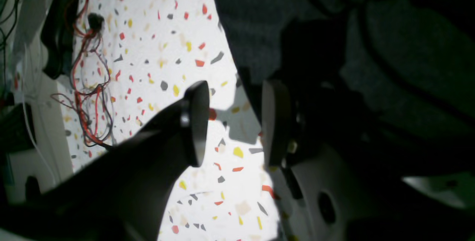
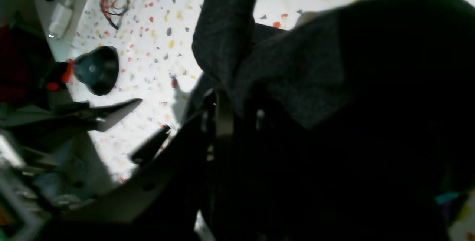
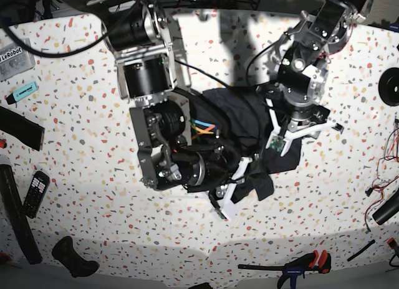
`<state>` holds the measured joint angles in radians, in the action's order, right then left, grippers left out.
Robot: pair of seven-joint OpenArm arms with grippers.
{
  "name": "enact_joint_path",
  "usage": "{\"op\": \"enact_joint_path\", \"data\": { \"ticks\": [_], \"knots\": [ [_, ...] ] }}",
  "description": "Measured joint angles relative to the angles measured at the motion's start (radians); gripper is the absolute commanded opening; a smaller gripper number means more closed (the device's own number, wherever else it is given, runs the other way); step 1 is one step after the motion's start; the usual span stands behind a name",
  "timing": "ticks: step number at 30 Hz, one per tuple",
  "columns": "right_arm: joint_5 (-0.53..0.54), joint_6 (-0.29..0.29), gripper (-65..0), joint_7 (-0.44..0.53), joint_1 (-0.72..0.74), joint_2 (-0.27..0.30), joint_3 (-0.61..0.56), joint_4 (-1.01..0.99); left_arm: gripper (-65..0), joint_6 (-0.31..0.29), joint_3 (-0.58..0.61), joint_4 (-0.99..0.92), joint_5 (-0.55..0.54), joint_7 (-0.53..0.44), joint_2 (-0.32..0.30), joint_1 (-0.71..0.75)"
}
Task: Fold the T-shirt properly
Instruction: 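Grasp the opposite strip end with the right gripper and lift it, then fold the lifted end with the right gripper over onto the left-held end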
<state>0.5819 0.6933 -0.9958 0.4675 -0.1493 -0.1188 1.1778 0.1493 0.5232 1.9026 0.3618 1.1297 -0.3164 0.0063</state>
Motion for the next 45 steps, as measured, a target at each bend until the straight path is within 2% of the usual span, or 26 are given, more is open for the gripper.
{"op": "enact_joint_path", "data": {
  "ticks": [3, 5, 7, 10, 16, 23, 27, 30, 36, 45],
  "knots": [
    [0.035, 0.000, -64.6, 0.000, 0.000, 0.001, -0.007, 0.000, -41.8, 0.001, 0.000, 0.000, 0.076, 0.003, -0.024, 0.029],
    [0.062, 0.000, -53.3, -0.009, 0.000, 0.002, -0.023, 0.000, -41.8, 0.048, 0.000, 0.000, 0.120, 0.016, -0.050, 0.048],
    [0.111, 0.000, -47.8, -0.023, 0.000, 0.003, -0.044, 0.000, -41.8, 0.083, 0.000, 0.000, 0.165, 0.023, -0.077, 0.060],
    [0.214, 0.000, -47.6, -0.030, 0.000, 0.003, -0.087, 0.000, -41.8, 0.087, -0.001, 0.000, 0.169, 0.022, -0.106, 0.066],
    [0.447, 0.000, -47.6, -0.053, 0.000, 0.003, -0.188, 0.000, -41.8, 0.087, -0.001, 0.000, 0.169, 0.023, -0.113, 0.071],
    [0.467, 0.000, -47.6, -0.063, 0.012, 0.008, -0.218, 0.000, -41.8, 0.088, -0.001, 0.000, 0.169, 0.027, -0.113, 0.072],
    [0.335, 0.000, -47.6, -0.161, 0.078, 0.001, -0.179, 0.003, -41.8, 0.087, -0.001, 0.000, 0.169, 0.026, -0.113, 0.071],
    [0.219, 0.000, -46.2, -0.158, 0.137, 0.001, -0.146, 0.023, -41.8, 0.088, -0.001, 0.000, 0.169, 0.026, -0.113, 0.071],
    [-0.043, -0.002, -28.4, -0.162, 0.183, 0.002, -0.145, 0.024, -41.8, 0.087, -0.001, 0.000, 0.169, 0.026, -0.113, 0.071],
    [-0.167, -0.004, -27.9, -0.162, 0.142, 0.000, -0.145, 0.022, -41.8, 0.088, -0.001, 0.000, 0.165, 0.026, -0.113, 0.071]
  ]
}}
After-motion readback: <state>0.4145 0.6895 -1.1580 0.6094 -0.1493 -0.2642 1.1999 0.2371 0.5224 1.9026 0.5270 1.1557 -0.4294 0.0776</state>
